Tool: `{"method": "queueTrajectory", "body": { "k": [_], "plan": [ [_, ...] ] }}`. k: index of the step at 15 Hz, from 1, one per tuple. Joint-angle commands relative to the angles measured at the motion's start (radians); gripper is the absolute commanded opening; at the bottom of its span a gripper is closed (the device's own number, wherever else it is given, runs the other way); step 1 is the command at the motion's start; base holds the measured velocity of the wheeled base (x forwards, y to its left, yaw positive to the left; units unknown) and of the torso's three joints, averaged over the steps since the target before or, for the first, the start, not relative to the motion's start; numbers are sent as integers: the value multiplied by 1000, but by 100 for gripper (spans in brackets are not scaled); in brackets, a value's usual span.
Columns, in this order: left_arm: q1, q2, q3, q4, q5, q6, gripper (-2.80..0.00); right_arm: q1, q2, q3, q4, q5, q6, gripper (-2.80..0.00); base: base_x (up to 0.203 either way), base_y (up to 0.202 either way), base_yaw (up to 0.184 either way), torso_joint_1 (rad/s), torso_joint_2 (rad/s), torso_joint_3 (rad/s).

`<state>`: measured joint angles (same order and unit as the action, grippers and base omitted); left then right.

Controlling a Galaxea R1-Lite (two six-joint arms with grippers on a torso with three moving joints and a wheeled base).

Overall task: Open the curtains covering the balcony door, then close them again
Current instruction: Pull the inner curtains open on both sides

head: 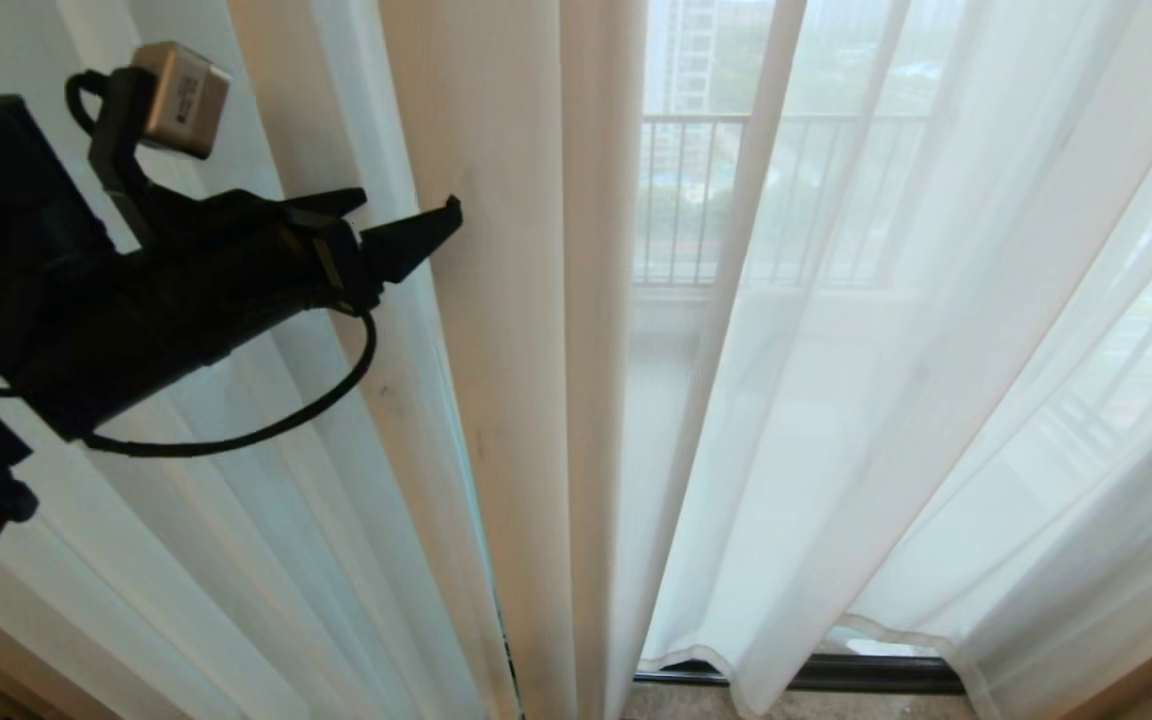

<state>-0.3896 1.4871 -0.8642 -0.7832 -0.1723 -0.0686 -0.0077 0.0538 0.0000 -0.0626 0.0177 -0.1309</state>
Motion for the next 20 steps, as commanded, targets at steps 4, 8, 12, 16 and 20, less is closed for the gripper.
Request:
{"method": "queueTrajectory", "body": {
  "k": [4,8,12,16,20],
  "plan": [
    [5,-210,85,138,-1,-48,0,0,0,0,0,1,-1,-280,0,0,0,0,0,0],
    [74,-257,113,148,4,-50,0,0,-3,0,-2,1,-1,-280,0,0,0,0,0,0],
    [154,-250,127,145,0,-43,0,0,-3,0,0,1,-1,-280,0,0,0,0,0,0],
    [191,-177,124,117,-1,-36,0,-2,-3,0,0,1,-1,-280,0,0,0,0,0,0],
    [215,-56,92,-11,-2,-21,0,-2,-2,0,0,1,-1,-280,0,0,0,0,0,0]
  ]
}}
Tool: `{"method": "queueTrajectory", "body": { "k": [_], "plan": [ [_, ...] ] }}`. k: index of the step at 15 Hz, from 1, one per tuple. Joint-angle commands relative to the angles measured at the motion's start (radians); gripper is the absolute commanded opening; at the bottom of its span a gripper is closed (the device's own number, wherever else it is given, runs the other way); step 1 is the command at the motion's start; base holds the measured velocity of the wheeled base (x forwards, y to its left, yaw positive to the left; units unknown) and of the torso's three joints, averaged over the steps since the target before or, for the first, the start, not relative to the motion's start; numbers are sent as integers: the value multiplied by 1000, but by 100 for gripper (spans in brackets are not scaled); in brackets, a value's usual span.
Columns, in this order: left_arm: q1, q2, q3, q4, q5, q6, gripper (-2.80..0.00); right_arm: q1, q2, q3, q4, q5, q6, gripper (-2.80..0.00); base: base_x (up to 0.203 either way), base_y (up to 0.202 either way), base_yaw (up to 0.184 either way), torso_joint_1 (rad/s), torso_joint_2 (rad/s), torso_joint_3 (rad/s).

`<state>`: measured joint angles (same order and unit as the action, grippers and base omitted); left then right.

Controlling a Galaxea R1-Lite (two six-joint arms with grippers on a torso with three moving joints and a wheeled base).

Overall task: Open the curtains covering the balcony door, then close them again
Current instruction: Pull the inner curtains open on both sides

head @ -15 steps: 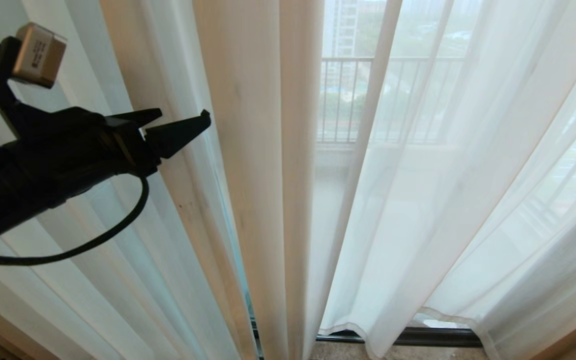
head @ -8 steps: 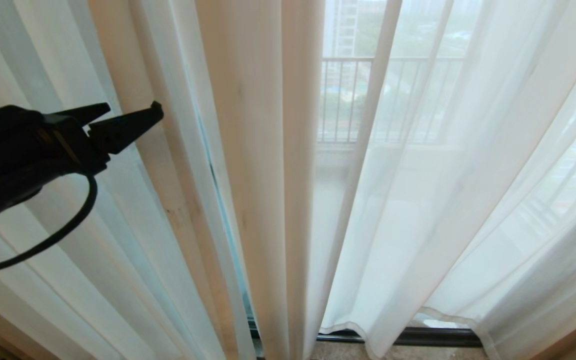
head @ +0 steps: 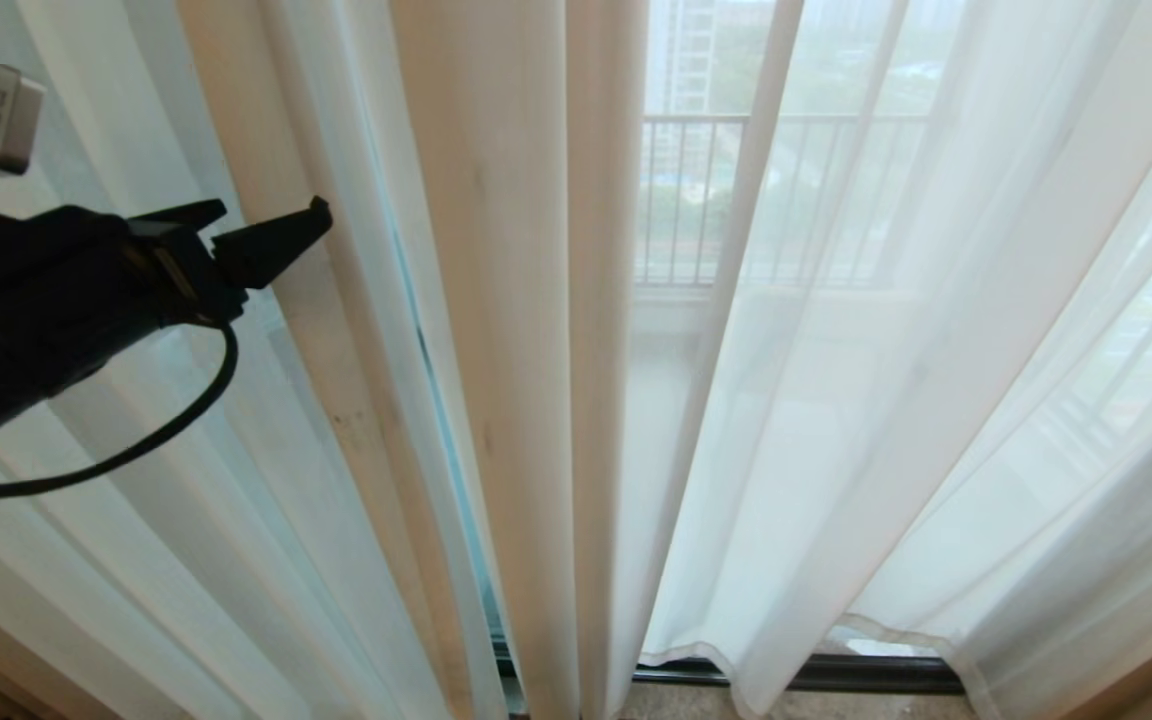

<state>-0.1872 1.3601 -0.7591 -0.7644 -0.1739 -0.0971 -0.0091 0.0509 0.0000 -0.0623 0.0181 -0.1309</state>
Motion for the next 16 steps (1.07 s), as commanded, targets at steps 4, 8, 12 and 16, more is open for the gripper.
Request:
{"method": "queueTrajectory", "body": {
  "k": [4,8,12,16],
  "plan": [
    [36,154,-59,-73,1,54,0,1,3,0,-2,0,-1,-280,0,0,0,0,0,0],
    [47,241,-97,-154,3,84,0,1,1,0,-1,0,-1,-280,0,0,0,0,0,0],
    [54,294,-143,-232,14,82,0,1,1,0,-1,0,-1,-280,0,0,0,0,0,0],
    [51,303,-144,-237,14,82,0,1,1,0,-2,0,-1,-280,0,0,0,0,0,0]
  ]
}}
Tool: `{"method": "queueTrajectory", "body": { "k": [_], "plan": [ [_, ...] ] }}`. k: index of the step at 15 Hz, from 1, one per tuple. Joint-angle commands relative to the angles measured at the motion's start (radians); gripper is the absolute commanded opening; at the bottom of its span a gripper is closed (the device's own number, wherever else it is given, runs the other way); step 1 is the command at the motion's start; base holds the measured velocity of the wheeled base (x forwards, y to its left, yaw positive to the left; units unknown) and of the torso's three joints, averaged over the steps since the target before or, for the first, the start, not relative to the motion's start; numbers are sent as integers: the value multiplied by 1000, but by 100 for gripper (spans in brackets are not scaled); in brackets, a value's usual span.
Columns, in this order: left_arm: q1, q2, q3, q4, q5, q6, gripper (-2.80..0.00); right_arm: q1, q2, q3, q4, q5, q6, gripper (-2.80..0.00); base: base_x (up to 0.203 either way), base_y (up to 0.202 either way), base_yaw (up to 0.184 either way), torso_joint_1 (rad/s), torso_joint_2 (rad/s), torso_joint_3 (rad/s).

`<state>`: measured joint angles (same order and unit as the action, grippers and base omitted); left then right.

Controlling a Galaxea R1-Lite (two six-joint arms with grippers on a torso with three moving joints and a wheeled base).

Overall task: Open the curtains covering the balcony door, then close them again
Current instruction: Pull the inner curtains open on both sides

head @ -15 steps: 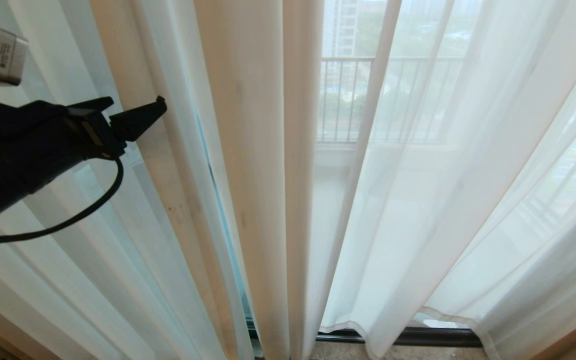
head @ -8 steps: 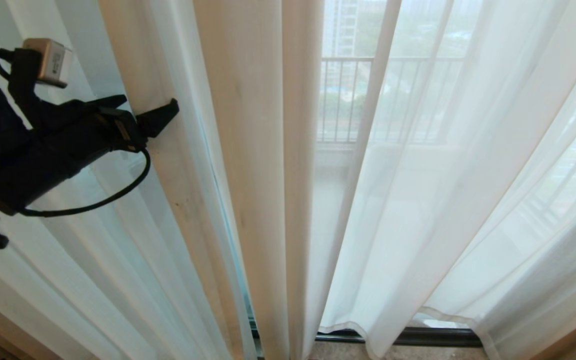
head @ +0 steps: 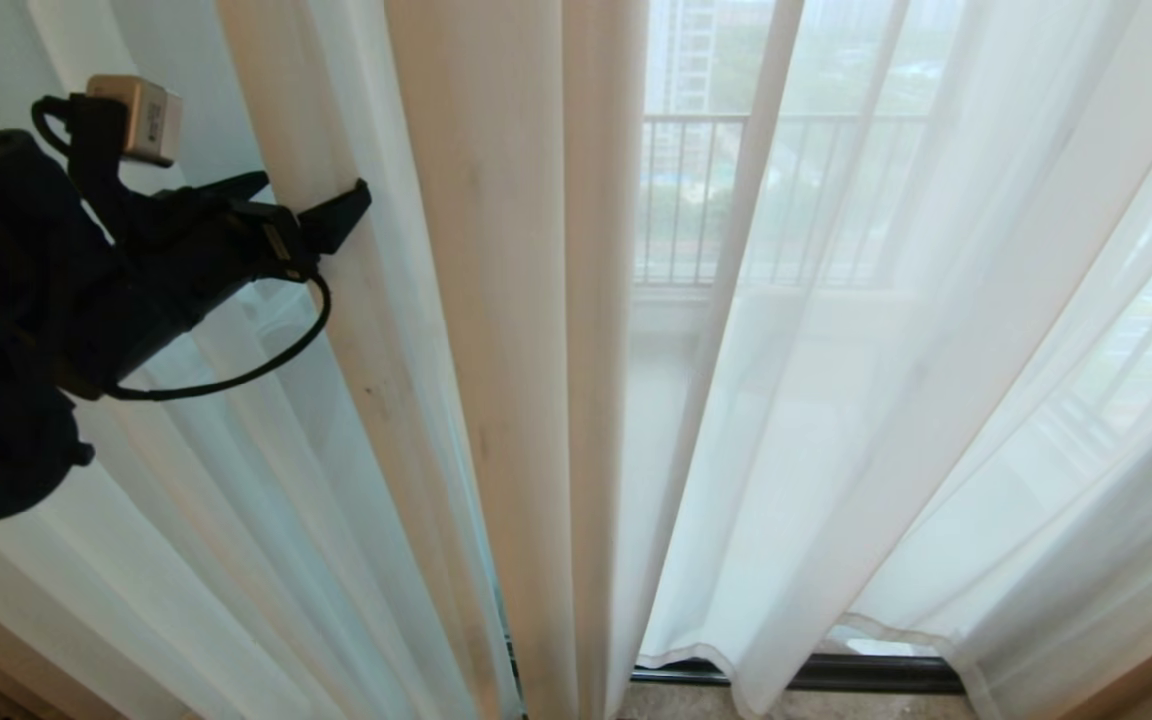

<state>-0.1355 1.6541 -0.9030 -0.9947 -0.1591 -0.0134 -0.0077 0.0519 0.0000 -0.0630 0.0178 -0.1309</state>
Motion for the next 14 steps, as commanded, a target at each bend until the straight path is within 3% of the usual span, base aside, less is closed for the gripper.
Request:
{"method": "queueTrajectory", "body": {
  "k": [1,4,5,14],
  "plan": [
    [1,9,-1,-7,0,0,0,0,0,0,0,1,-1,-280,0,0,0,0,0,0],
    [-1,9,7,-9,0,0,0,0,0,0,0,1,-1,-280,0,0,0,0,0,0],
    [-1,7,6,-7,-2,0,-280,0,0,0,-1,1,-1,-280,0,0,0,0,0,0],
    [5,-9,9,-9,3,1,-280,0,0,0,0,1,-1,-280,0,0,0,0,0,0]
  ]
}}
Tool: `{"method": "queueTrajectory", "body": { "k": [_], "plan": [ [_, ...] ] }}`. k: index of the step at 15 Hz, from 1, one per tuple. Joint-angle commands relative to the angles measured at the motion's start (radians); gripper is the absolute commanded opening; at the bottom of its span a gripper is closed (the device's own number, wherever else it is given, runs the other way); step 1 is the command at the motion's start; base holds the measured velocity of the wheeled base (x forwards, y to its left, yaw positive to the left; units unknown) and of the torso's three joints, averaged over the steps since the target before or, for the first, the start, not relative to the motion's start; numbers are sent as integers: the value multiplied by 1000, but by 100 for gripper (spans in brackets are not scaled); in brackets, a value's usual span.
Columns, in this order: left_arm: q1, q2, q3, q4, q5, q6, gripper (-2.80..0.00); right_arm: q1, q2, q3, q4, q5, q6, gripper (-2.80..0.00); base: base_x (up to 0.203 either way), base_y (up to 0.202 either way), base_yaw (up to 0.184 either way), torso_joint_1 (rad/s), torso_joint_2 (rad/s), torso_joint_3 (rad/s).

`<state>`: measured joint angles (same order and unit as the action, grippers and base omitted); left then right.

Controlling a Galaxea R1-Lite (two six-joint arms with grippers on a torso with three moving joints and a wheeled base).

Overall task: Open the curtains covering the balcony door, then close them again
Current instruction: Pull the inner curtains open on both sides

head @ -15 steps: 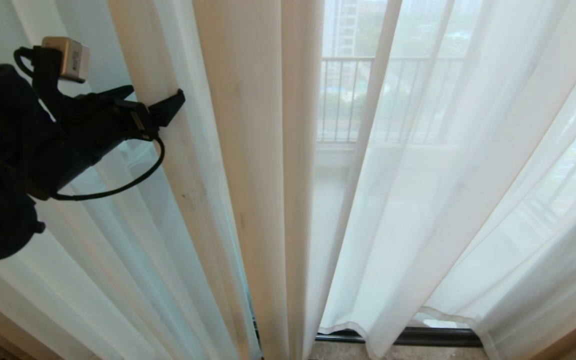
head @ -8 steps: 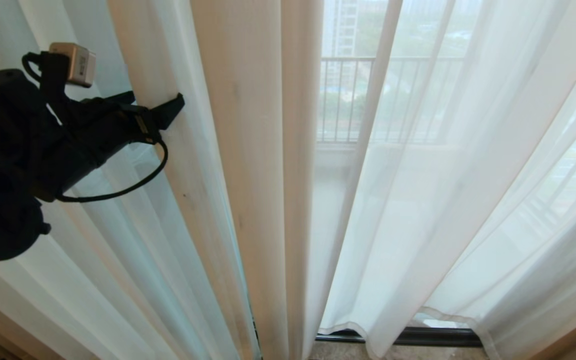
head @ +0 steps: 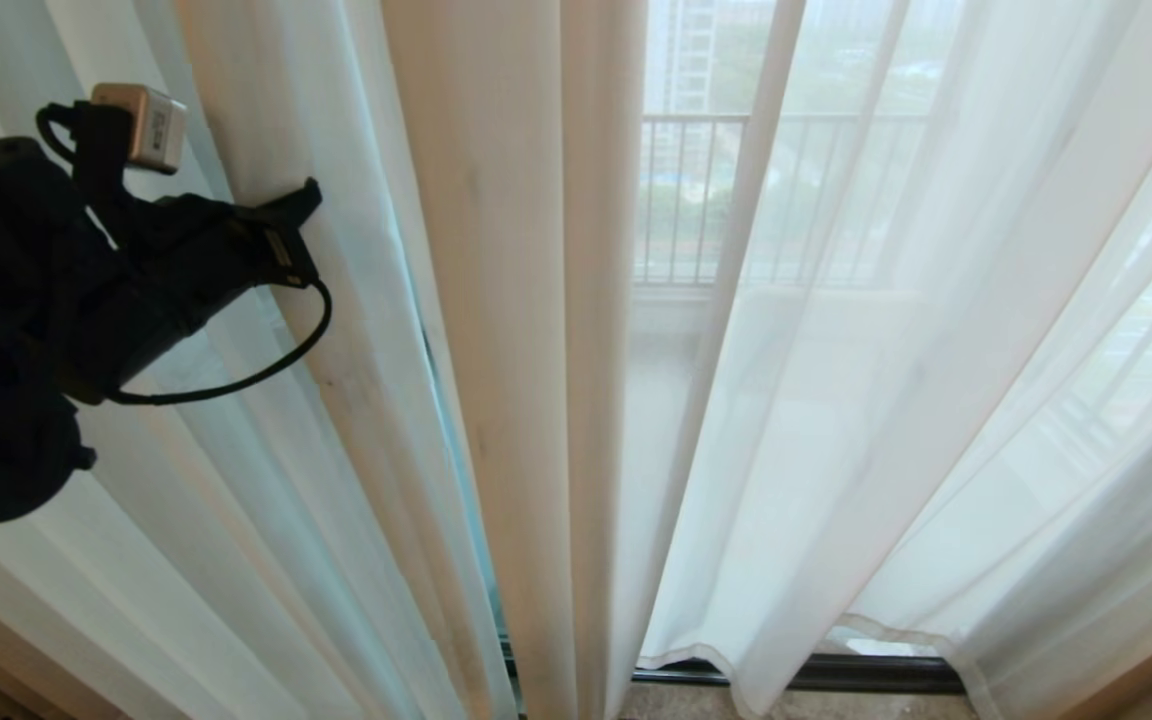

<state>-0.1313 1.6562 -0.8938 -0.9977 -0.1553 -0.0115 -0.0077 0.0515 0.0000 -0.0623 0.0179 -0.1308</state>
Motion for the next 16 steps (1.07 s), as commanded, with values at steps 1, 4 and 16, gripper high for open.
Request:
{"method": "queueTrajectory", "body": {
  "k": [1,4,16],
  "plan": [
    [2,-14,0,-6,-1,-1,-280,-1,1,0,-2,0,-1,-280,0,0,0,0,0,0],
    [5,-26,0,-6,-1,-1,-280,-2,2,0,-2,0,-1,-280,0,0,0,0,0,0],
    [92,-145,65,-7,52,59,-280,-2,-1,0,-2,0,-1,-280,0,0,0,0,0,0]
  ]
}}
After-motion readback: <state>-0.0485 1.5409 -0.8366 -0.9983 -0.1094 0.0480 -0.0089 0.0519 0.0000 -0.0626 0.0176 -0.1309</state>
